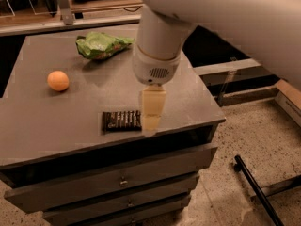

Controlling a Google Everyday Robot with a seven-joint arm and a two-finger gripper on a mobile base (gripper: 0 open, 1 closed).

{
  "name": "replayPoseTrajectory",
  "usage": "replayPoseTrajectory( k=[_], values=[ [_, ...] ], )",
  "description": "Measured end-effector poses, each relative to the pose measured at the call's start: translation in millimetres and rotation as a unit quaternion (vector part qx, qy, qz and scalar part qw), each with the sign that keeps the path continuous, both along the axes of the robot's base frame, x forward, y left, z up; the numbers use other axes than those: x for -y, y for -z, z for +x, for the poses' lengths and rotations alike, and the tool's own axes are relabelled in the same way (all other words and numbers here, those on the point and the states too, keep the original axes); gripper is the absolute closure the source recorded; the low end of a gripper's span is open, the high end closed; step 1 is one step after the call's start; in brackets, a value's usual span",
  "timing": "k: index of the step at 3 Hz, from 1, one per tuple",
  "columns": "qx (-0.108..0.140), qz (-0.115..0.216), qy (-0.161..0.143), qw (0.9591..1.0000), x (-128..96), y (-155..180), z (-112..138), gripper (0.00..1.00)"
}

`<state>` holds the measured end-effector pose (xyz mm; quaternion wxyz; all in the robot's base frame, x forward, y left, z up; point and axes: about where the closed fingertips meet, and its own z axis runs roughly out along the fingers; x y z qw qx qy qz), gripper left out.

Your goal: Pick rxbar chocolate

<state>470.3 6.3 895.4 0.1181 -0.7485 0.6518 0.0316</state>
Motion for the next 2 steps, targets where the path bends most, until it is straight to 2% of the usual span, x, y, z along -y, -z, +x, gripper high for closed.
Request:
replayPoseTrajectory(
  k=[1, 2],
  values=[
    [-0.019, -0.015, -0.021, 0.9995, -35.2, 21.5, 0.6, 0.0],
    [-0.022, -0.023, -0.024, 0.9992, -52.7, 38.7, 1.2, 0.0]
  ],
)
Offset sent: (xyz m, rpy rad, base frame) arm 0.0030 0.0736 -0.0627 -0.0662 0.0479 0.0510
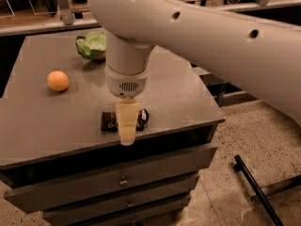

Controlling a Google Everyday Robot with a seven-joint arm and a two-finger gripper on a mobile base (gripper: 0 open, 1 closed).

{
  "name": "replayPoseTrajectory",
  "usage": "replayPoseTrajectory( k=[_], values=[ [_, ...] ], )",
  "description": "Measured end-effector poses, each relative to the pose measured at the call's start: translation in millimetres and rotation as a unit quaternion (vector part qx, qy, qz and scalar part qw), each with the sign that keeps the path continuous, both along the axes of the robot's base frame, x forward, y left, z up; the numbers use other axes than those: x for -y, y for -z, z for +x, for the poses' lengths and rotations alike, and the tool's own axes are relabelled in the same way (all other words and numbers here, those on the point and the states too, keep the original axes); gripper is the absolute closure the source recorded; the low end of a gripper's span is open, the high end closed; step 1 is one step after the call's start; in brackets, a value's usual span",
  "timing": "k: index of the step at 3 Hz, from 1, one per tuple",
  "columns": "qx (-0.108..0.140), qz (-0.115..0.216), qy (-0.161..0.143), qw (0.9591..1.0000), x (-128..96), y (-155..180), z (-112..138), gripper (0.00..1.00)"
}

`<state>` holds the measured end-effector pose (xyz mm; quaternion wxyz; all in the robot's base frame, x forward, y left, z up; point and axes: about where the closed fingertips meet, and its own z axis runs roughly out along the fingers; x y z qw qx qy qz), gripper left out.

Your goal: Pick rxbar chocolate

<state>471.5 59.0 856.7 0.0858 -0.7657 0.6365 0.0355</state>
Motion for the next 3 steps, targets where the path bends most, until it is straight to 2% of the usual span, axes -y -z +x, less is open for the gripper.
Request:
replayPoseTrajectory(
  k=[1, 2, 3],
  values=[
    [0.004, -0.004, 0.003, 1.0, -5.4, 14.2, 1.9, 0.0],
    [0.006, -0.009, 0.015, 0.9998, -0.5, 24.5, 6.0, 0.06],
    [0.006, -0.009, 0.014, 0.9998, -1.2, 24.6, 5.4, 0.37]
  ],
)
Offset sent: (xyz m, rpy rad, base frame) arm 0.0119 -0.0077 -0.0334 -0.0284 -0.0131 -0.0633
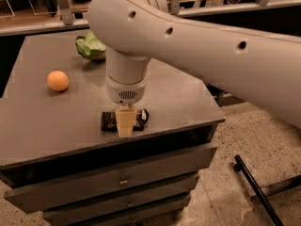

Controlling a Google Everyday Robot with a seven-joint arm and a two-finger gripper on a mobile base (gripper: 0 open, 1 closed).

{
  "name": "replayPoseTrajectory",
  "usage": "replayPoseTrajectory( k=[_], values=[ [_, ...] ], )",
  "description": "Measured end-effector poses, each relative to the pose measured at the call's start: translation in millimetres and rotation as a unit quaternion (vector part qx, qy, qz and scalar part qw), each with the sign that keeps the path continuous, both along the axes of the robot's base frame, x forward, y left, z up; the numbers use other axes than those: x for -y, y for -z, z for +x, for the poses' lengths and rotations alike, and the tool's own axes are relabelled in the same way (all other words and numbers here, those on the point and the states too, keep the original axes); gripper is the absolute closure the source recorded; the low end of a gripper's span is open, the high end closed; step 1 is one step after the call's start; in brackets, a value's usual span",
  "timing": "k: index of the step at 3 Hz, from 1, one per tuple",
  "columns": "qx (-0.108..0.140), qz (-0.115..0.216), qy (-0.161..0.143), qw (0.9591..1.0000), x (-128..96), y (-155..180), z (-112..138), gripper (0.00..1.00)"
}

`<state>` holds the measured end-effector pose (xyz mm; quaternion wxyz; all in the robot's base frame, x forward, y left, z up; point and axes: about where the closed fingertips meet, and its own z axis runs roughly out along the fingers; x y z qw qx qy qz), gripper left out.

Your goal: Pick rxbar chocolate

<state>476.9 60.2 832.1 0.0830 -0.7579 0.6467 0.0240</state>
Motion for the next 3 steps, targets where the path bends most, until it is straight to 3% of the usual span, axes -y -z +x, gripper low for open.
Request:
replayPoseTrajectory(
  k=[2, 3],
  values=[
    [0.0, -0.001, -0.001, 1.0, -0.7, 0.7, -0.7, 0.83],
    [0.0, -0.001, -0.002, 1.0, -1.1, 1.1, -1.1, 1.0]
  ],
)
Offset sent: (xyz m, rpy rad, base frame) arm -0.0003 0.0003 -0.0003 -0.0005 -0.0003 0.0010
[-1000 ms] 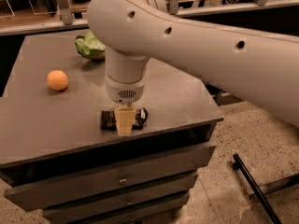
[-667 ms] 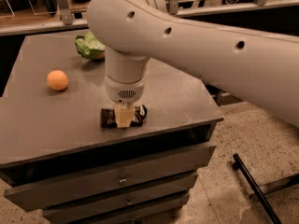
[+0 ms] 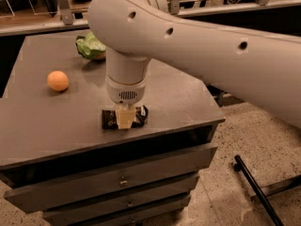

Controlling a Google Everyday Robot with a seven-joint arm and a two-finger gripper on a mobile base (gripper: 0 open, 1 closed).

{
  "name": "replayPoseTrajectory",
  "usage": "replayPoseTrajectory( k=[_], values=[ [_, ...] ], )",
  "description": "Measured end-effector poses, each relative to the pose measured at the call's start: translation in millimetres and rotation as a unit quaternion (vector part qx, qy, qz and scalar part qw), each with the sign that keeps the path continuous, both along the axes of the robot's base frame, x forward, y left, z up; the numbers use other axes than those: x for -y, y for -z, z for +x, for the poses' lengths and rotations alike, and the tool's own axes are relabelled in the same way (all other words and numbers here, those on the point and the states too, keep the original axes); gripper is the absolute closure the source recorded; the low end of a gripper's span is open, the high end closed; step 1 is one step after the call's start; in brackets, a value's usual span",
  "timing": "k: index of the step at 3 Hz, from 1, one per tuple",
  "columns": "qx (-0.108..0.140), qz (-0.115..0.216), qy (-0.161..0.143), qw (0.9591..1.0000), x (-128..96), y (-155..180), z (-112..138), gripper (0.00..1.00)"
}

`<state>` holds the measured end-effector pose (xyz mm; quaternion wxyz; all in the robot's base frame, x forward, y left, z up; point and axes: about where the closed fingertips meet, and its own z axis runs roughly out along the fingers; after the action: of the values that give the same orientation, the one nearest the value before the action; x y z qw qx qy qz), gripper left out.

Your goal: Pick rxbar chocolate

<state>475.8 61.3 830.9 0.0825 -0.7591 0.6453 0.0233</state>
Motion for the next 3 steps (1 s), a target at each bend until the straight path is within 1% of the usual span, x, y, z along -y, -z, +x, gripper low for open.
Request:
replayPoseTrajectory(
  k=[1, 2, 3],
  values=[
    [0.002, 0.016, -0.008, 0.9998, -0.5, -5.5, -1.1, 1.0],
    [0.017, 0.048, -0.02, 0.9985, 1.5, -26.4, -4.1, 1.0],
    [0.038, 0.073, -0.03, 0.9961, 3.9, -60.2, -7.5, 1.0]
  ],
)
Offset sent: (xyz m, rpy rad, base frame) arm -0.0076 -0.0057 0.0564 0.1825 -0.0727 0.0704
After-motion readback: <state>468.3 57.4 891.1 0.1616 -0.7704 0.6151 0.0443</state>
